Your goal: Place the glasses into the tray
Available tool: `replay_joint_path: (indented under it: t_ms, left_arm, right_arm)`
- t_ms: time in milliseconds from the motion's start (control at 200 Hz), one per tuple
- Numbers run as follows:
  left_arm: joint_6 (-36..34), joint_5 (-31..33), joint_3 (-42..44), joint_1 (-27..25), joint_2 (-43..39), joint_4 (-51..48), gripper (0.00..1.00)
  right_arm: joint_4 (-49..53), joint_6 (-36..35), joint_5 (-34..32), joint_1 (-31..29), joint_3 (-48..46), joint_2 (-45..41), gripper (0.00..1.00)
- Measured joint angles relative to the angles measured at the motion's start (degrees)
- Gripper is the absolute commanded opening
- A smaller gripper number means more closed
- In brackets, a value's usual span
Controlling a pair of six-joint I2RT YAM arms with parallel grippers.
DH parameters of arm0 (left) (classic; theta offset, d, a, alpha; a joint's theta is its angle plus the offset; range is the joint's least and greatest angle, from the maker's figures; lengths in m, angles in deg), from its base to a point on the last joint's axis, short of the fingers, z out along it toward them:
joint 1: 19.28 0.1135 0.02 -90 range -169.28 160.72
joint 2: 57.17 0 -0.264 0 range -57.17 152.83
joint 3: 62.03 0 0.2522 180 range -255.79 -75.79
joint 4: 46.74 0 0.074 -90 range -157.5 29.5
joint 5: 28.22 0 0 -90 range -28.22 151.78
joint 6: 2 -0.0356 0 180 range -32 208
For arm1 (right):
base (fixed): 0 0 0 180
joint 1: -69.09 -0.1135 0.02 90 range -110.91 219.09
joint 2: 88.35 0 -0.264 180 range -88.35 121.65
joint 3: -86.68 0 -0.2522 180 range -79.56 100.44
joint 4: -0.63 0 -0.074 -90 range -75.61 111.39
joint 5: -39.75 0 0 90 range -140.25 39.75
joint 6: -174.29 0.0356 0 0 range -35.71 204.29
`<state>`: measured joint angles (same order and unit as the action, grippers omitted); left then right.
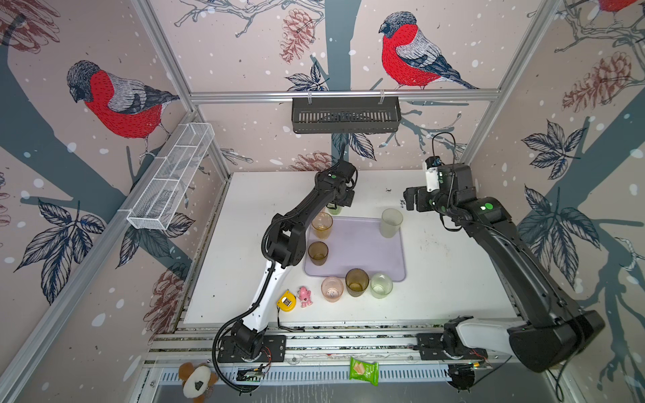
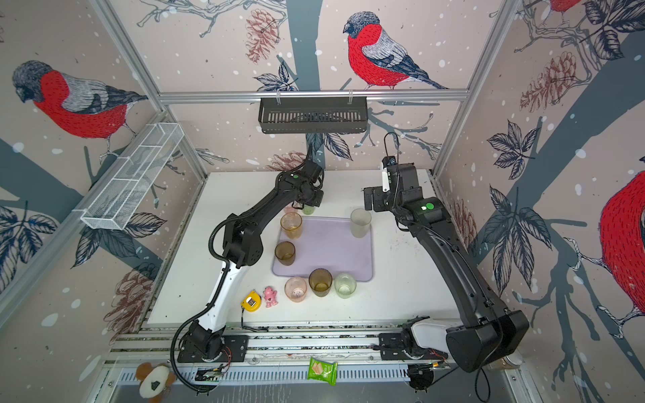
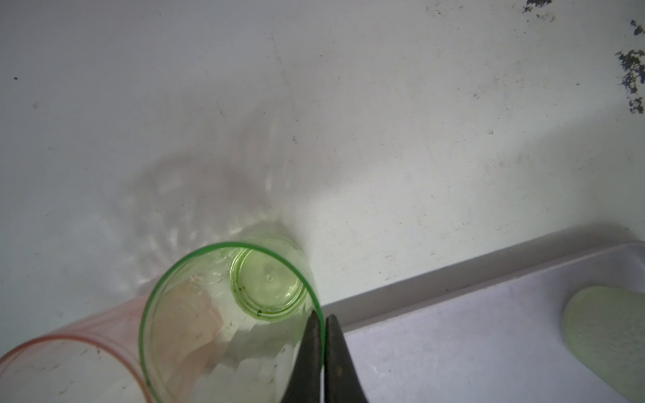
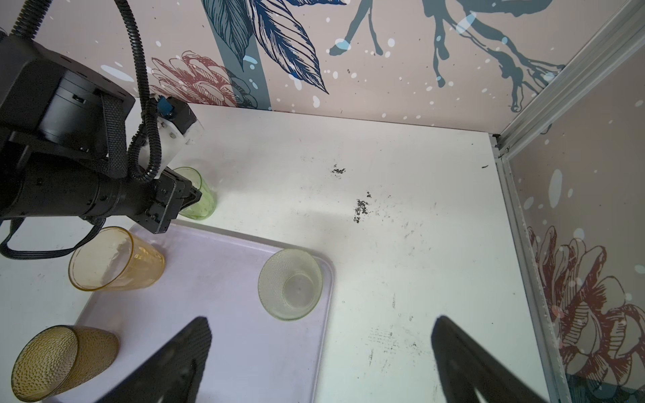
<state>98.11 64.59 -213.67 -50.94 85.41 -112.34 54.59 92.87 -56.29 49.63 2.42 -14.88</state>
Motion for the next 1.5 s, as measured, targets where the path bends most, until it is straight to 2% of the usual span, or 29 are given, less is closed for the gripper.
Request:
replay_joint_path:
  t_ms: [210,645,1076,1501]
  left_arm:
    - [0.0,0.2,0.1,-0.1,-0.7,-0.2,0.0]
    - [0.0,0.9,0.1,-2.3,-3.0,-0.7,0.0]
    - [0.7,3.3,0.1,-5.6,-5.9,-6.5,0.0]
    - [4.7,4.2,0.1,-8.0,-7.1,-11.4,0.0]
  right_arm:
    - [0.0,0.0,0.0,0.0,0.1,0.0,1.0]
    - [-0.2,0.0,0.0,0.0,0.1,0.0,1.0]
    - [-0.8,0.1,0.1,0.0,-0.6,-1.0,1.0]
    - [-1.8,0.5,1.3,0.0,-2.3,-2.8,1.0]
